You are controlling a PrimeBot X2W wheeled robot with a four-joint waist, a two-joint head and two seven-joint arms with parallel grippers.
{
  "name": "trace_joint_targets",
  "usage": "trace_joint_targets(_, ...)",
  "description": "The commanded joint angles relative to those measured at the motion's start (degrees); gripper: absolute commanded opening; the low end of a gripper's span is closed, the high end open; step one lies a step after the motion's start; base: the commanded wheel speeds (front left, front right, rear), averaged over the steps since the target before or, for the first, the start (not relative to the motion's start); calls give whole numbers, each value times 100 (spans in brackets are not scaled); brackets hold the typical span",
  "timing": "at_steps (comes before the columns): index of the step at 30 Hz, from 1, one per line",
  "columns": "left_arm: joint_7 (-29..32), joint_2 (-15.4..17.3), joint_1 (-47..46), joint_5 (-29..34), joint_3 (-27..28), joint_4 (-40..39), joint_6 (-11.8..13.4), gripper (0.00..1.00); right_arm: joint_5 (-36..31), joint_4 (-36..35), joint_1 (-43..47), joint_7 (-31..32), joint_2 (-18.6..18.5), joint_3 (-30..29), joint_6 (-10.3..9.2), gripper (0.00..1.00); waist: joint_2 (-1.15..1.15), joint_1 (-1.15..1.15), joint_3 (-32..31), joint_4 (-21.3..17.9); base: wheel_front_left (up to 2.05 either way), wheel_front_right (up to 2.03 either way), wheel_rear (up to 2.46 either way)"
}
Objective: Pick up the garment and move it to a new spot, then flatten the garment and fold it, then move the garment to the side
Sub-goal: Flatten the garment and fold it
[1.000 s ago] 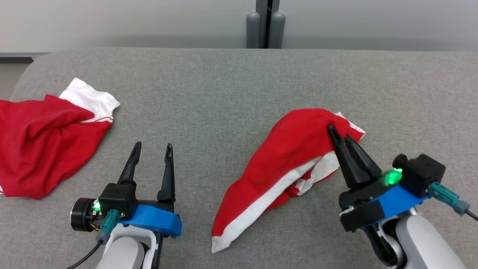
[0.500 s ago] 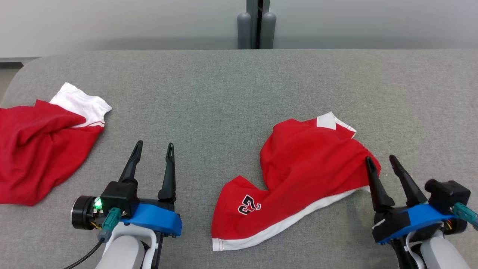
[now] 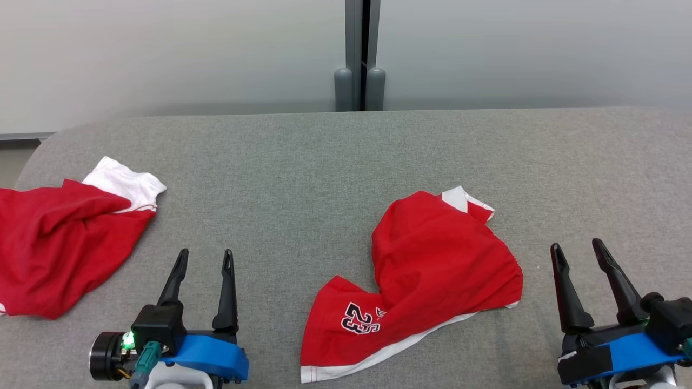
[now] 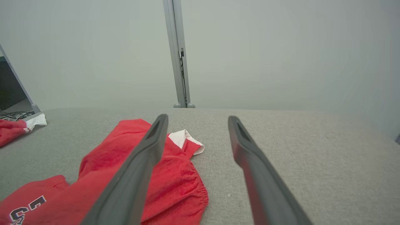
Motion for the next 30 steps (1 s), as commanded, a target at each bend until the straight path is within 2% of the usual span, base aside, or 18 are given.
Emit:
trace_joint_targets(1,-28,44,45,-17,33,-45,42,100,-38,-124,127,52,49,-38,2,100,0,1,-26,-17,0,0,0)
trace_joint_targets(12,73,124,127,-31,-27,-184,77,100,-45,-554,303,289,162,-85,3,100,0,1,-29,-15,0,0,0)
trace_joint_targets(17,409,69,98,-8,-406,-283,-196,100,-20,-490,337,349,168,-105,3,100,0,1,43,14,0,0,0)
trace_joint_targets(25,1415,-22,708,-312,-1210,-310,-804,100,13,-273,382,325,217,-174,3,100,0,1,128,42,0,0,0)
trace_joint_targets(30,1799,51,811,-406,-1353,-221,-865,100,23,-188,309,324,232,-190,3,100,0,1,169,53,0,0,0)
